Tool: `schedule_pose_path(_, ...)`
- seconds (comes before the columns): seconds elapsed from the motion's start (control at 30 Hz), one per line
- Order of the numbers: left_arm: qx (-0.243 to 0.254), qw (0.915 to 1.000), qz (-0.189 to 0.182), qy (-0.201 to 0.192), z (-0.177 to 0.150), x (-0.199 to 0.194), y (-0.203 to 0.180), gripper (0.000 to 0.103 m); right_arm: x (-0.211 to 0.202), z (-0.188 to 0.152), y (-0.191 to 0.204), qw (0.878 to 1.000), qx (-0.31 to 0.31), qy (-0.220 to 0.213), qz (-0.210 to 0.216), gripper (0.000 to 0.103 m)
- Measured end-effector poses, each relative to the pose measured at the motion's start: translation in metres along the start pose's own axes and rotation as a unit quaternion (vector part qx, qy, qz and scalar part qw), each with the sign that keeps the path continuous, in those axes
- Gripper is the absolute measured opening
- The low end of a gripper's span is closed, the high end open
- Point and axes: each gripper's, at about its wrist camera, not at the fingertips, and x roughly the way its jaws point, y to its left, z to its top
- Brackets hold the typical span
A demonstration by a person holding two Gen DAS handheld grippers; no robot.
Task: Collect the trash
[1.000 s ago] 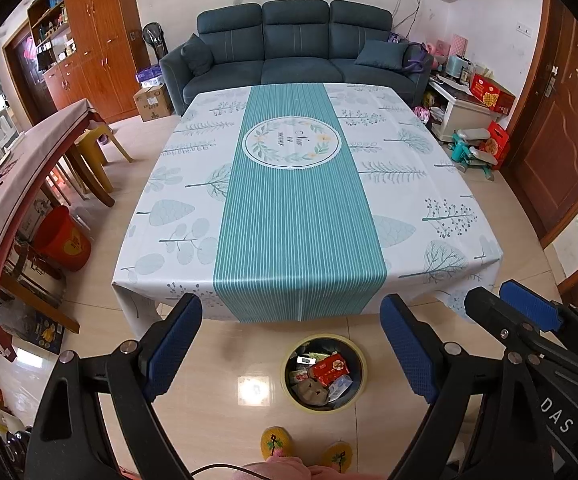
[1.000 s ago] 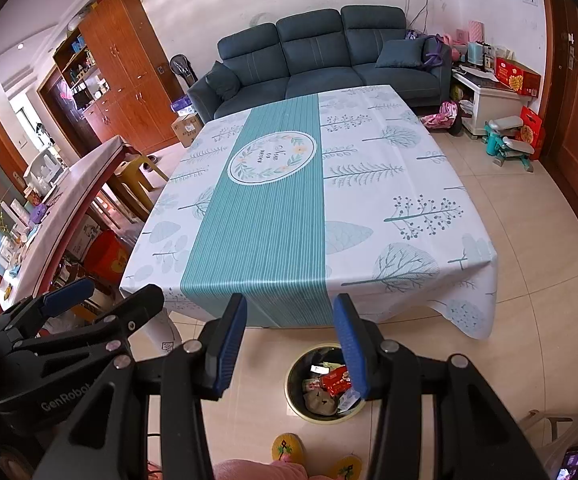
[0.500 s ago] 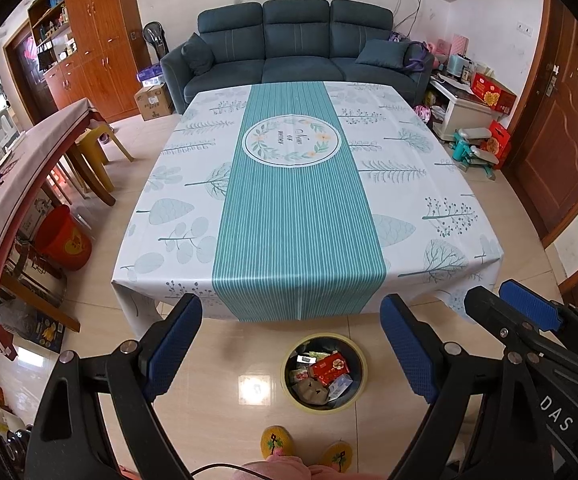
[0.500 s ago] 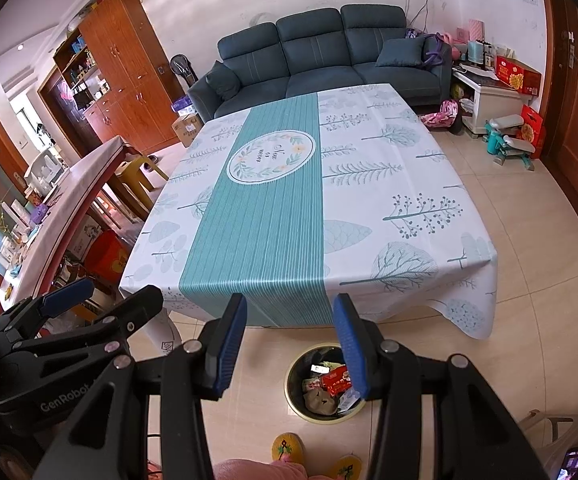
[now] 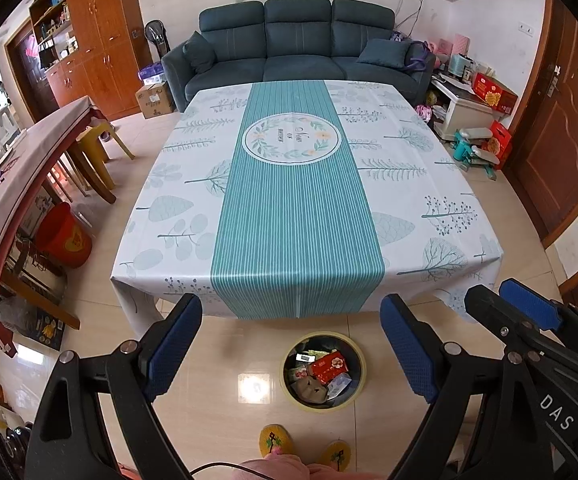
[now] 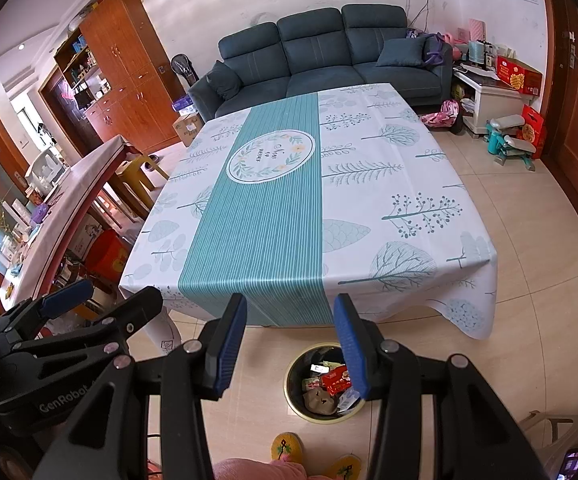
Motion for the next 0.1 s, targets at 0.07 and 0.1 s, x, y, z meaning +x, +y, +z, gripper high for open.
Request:
schedule_pose_path(0.07,0.000,1.0000,0.000,-0.001,0.0002,0.0003,-0.0001,0.089,0.0000,0.0000,-0.0001,1.000,0.000,0.000,0.000,0.046)
schedule_pose_path(0.1,0.000,1.0000,0.000,-0.001,0.0002,0.0003,0.0001,0.089,0.0000,0.0000,-0.0001,1.000,0.000,0.000,0.000,0.046)
